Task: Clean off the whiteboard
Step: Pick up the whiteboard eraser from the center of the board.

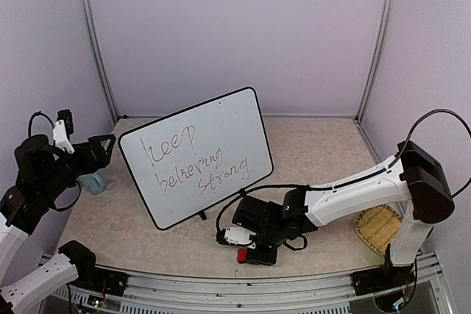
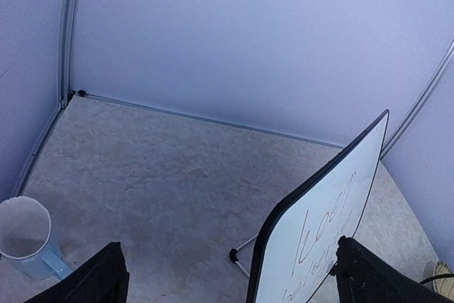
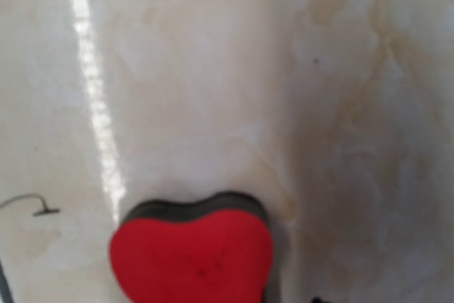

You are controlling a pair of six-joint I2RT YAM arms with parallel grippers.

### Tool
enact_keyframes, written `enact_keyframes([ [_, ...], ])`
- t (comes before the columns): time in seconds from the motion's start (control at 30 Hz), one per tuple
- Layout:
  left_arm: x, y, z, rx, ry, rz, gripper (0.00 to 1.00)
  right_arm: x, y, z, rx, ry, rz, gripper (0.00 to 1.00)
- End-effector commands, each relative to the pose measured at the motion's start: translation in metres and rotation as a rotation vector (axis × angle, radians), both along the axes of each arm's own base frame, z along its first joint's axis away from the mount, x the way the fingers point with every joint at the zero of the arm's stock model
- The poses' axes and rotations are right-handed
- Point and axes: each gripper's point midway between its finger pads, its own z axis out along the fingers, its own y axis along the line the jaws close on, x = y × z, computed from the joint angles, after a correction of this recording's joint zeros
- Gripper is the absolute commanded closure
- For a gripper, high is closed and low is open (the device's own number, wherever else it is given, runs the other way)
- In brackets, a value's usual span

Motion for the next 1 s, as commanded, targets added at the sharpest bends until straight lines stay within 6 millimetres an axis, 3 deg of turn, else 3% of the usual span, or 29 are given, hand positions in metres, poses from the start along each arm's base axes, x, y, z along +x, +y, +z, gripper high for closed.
enact_keyframes([
  [0.0,0.001,-0.001,-0.001,0.006,-0.005,-0.001,0.01,-0.005,0.007,-0.002,0.008,0.004,0.017,0.53],
  [0.37,0.000,0.000,0.000,0.005,-0.008,-0.001,0.01,-0.009,0.009,0.001,0.022,0.016,0.035,0.79],
  [0.47,0.000,0.000,0.000,0.005,-0.008,-0.001,0.01,-0.010,0.012,0.009,0.047,0.016,0.039,0.80],
  [0.7,0.001,-0.001,0.000,0.003,-0.009,-0.001,0.01,-0.006,0.023,0.038,0.146,-0.019,0.031,0.84],
  [0.97,0.003,0.000,0.008,0.013,-0.007,0.002,0.01,0.031,0.033,0.079,0.215,-0.190,-0.104,0.86],
])
